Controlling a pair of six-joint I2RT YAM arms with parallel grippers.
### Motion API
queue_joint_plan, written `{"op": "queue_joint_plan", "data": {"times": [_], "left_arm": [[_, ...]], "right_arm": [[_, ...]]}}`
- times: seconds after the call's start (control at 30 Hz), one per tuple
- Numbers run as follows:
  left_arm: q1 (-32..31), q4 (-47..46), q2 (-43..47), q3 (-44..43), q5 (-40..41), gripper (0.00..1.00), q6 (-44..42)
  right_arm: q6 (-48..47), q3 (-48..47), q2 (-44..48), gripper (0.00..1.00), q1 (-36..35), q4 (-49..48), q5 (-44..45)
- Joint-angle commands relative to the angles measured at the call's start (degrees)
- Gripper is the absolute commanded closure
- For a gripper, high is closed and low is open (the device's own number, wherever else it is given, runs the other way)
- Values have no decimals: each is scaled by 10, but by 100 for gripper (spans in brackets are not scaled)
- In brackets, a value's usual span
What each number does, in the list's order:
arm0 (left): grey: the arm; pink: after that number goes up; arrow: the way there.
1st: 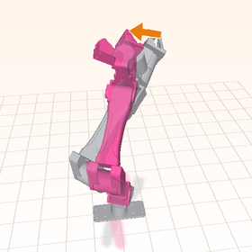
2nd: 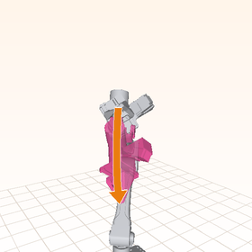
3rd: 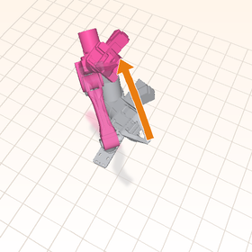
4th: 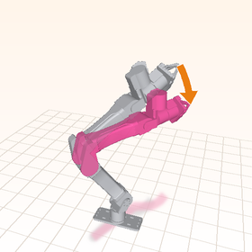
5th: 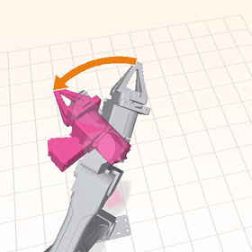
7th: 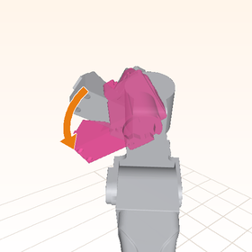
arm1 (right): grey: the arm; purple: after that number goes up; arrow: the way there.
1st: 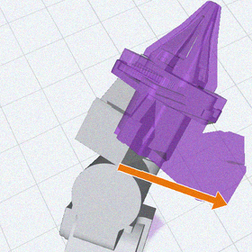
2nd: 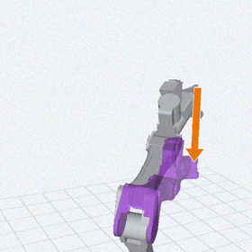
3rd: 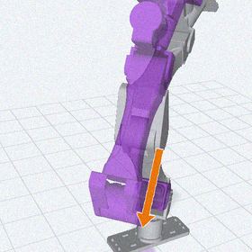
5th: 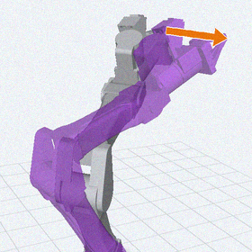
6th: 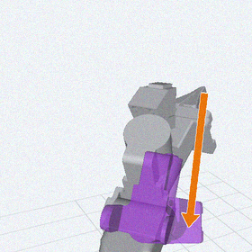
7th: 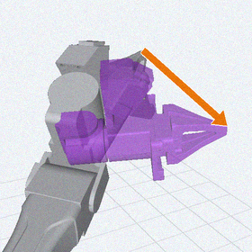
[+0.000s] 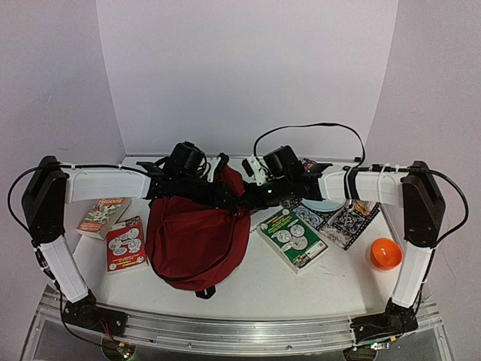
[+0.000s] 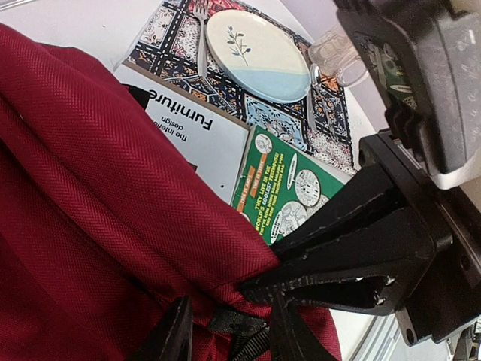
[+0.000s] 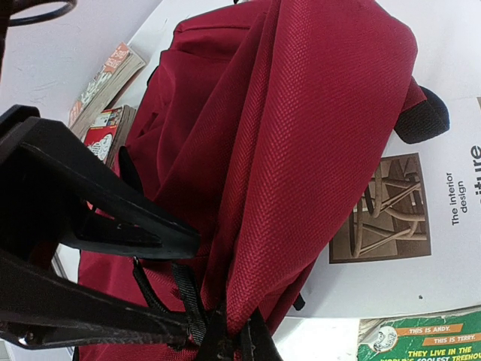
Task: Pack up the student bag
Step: Pick up the largest pocket of the bag from the student bag, then unzip the largest pocket of the student bag.
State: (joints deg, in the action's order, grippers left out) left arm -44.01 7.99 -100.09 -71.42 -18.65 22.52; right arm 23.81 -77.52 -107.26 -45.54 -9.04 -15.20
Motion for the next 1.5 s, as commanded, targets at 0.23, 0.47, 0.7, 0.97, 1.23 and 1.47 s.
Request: {"op": "queue_joint_plan", "data": {"times": [0.23, 0.47, 0.7, 0.97, 1.23, 1.47], "left_arm": [[3, -6, -2, 5, -56, 93, -3], [0, -9, 49, 33, -89, 100, -7], [-18, -8, 125, 113, -127, 100, -6], [-51, -7, 209, 241, -138, 100, 29], [-75, -8, 245, 300, -101, 100, 64], [-76, -49, 207, 248, -90, 100, 74]], "right_arm": [[-5, -36, 4, 100, -5, -26, -9], [-3, -51, -4, 100, -6, -23, 32], [8, -95, -27, 100, 11, -5, 69], [17, -179, -78, 100, 46, 34, 91], [42, -254, -130, 93, 59, 114, 99], [78, -145, -36, 59, 40, 126, 89]]}}
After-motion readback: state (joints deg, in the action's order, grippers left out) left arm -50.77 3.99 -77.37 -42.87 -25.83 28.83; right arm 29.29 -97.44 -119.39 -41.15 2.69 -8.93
